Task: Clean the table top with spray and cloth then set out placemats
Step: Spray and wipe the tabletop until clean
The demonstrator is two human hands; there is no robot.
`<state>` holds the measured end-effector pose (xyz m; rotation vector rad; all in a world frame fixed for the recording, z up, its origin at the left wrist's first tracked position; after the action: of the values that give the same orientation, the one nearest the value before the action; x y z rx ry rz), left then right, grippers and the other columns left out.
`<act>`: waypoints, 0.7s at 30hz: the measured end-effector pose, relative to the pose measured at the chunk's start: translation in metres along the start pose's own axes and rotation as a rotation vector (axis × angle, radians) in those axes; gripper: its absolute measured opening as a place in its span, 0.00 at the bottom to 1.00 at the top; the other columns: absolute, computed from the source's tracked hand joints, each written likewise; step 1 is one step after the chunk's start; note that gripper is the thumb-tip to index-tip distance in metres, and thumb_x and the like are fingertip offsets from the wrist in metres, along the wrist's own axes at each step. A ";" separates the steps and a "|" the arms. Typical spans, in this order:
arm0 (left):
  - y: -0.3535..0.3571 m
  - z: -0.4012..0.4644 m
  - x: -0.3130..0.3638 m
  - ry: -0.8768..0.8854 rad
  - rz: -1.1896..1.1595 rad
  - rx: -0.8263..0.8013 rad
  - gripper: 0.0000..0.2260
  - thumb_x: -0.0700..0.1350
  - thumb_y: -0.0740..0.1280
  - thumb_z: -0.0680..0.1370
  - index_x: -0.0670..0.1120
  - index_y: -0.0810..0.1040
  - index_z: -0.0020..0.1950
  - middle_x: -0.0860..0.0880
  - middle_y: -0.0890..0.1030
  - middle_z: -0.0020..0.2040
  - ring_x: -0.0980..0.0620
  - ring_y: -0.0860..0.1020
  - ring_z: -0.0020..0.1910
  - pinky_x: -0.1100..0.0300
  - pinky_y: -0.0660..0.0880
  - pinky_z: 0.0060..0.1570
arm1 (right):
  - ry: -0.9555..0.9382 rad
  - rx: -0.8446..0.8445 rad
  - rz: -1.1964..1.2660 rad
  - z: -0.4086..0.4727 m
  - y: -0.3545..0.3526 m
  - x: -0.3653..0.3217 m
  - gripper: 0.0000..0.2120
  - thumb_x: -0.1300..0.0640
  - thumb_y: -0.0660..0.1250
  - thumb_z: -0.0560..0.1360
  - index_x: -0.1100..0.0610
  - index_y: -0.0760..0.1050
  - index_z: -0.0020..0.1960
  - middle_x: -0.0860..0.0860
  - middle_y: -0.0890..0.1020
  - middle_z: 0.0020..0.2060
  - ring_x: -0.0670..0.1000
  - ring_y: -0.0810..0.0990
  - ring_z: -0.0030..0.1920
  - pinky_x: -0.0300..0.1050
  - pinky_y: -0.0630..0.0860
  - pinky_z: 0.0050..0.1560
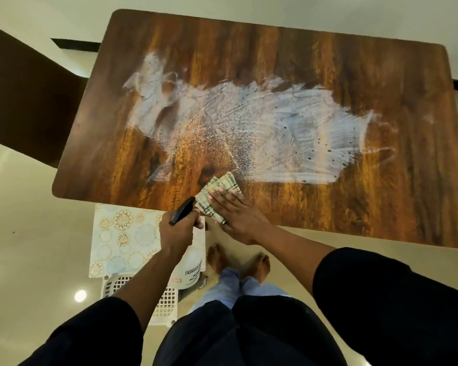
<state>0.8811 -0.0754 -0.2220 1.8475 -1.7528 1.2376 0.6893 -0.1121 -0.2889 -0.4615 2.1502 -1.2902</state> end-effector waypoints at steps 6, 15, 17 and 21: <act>-0.030 0.019 -0.006 -0.003 -0.047 0.045 0.11 0.42 0.71 0.82 0.40 0.85 0.42 0.41 0.86 0.36 0.51 0.72 0.24 0.58 0.71 0.25 | 0.301 0.076 0.115 0.034 -0.028 0.032 0.34 0.38 0.40 0.86 0.51 0.30 0.83 0.48 0.31 0.82 0.51 0.29 0.81 0.52 0.34 0.82; -0.065 0.040 -0.002 -0.017 -0.106 0.130 0.13 0.40 0.71 0.81 0.43 0.85 0.36 0.40 0.86 0.36 0.50 0.71 0.23 0.60 0.71 0.24 | 0.348 0.120 0.127 0.098 -0.031 -0.027 0.35 0.40 0.46 0.86 0.55 0.33 0.84 0.53 0.33 0.83 0.55 0.31 0.82 0.55 0.33 0.82; -0.073 0.044 -0.005 -0.025 -0.123 0.159 0.13 0.41 0.72 0.81 0.43 0.85 0.36 0.41 0.86 0.35 0.50 0.72 0.23 0.59 0.71 0.25 | 0.160 0.087 0.069 0.110 -0.029 -0.048 0.35 0.40 0.45 0.86 0.54 0.34 0.84 0.52 0.34 0.83 0.54 0.30 0.82 0.56 0.35 0.82; -0.083 0.052 -0.012 -0.054 -0.126 0.212 0.14 0.43 0.72 0.80 0.44 0.85 0.35 0.42 0.86 0.34 0.53 0.73 0.22 0.59 0.70 0.26 | -0.167 0.026 -0.075 0.136 -0.021 -0.079 0.34 0.41 0.48 0.86 0.54 0.39 0.85 0.51 0.39 0.84 0.53 0.34 0.83 0.55 0.37 0.82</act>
<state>0.9784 -0.0881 -0.2332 2.0912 -1.5555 1.3809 0.8367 -0.1700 -0.2953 -0.6223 1.9929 -1.2715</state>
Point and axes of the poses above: each hand's wrist, its own z-axis towards the middle knuckle, its own y-axis out of the palm, x = y × z, the point moved 1 cm from there along z, towards the middle knuckle
